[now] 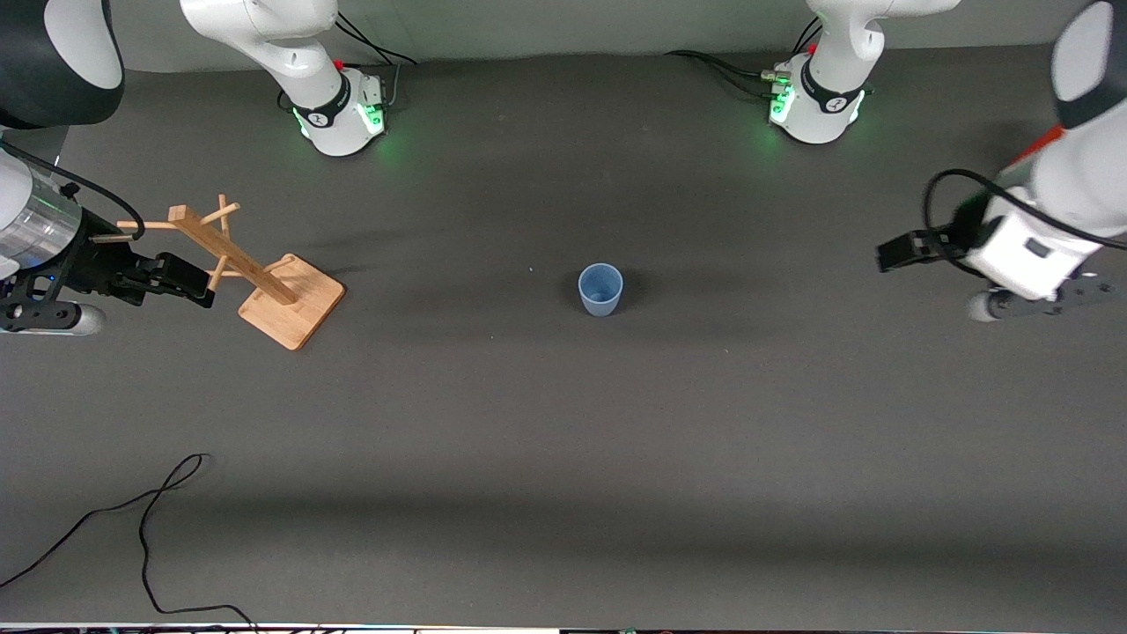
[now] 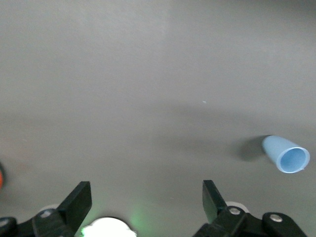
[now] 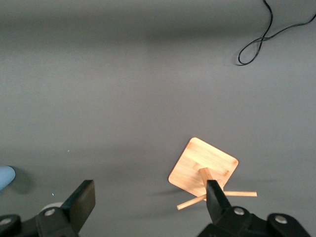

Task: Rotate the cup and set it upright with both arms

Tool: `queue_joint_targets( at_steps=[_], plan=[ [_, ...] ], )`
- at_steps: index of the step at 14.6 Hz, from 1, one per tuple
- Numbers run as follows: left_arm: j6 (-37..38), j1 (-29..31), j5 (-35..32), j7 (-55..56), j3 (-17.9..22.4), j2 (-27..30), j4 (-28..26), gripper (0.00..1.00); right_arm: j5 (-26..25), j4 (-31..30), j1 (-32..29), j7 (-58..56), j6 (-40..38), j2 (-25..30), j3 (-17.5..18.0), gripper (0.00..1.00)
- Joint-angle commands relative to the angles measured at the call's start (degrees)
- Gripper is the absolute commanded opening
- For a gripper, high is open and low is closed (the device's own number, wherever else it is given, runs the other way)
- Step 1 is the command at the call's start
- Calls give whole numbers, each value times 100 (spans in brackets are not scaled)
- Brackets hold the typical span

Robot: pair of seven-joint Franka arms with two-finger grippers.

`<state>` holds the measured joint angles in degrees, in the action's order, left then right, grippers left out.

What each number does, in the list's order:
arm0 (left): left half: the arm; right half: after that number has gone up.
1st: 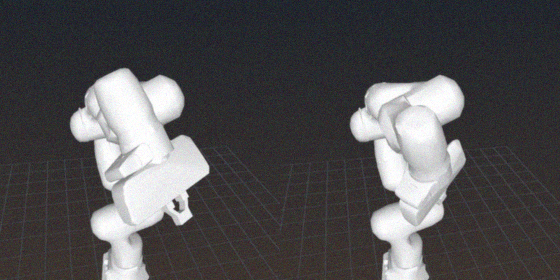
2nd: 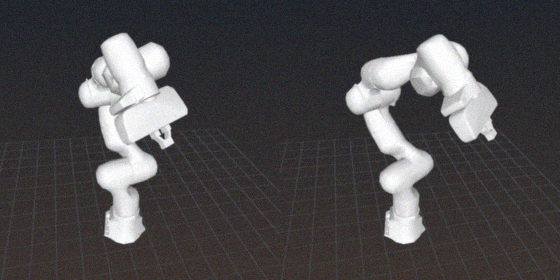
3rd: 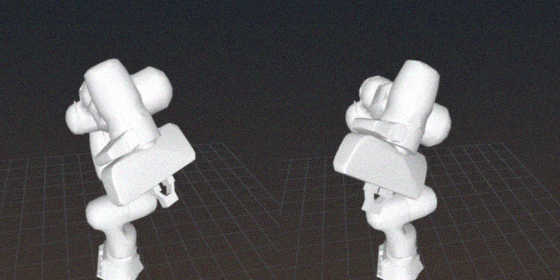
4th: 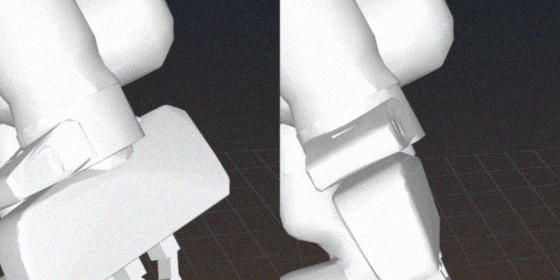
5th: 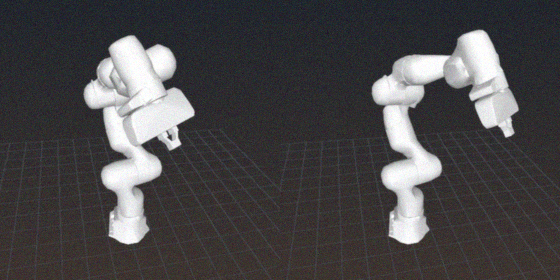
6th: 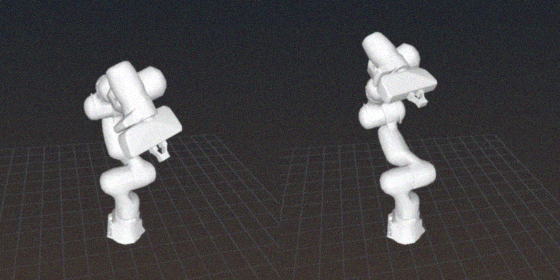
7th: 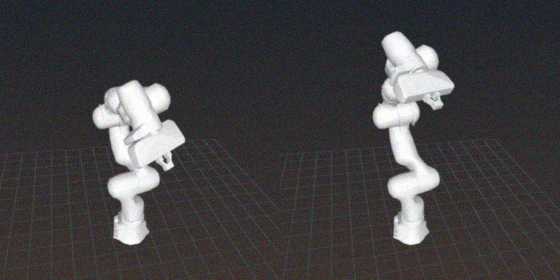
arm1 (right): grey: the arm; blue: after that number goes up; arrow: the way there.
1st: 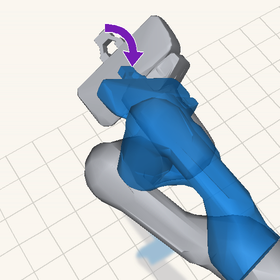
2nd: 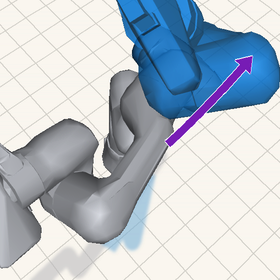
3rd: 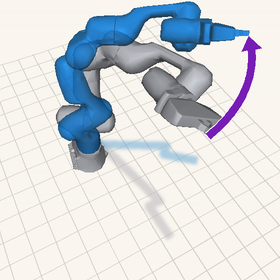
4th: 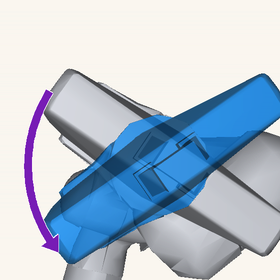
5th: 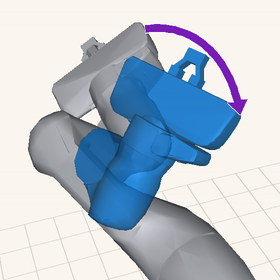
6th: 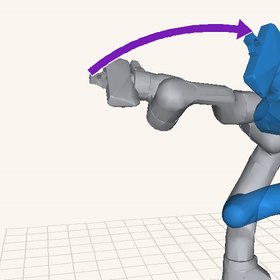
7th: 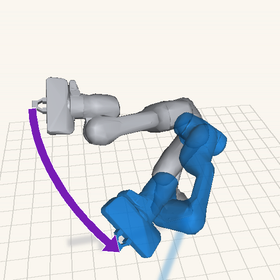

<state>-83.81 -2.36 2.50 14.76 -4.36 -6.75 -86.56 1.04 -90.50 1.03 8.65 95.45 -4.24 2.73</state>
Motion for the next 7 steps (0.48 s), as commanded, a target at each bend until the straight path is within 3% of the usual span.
queue_joint_targets(
  at_steps=[1, 3, 7],
  plan=[
    [-29, -195, -338, -647, 294, 130, -54, 100, 11, 68, 3, -135, -70, 2, -26, 100],
    [-65, -203, -321, -1043, 532, 147, -54, 100, 11, 77, 3, -135, -70, 2, -26, 100],
    [-495, -160, -347, -1151, 515, 287, -228, 100, 2, 77, 3, -126, -61, -15, -26, 100]
  ],
)
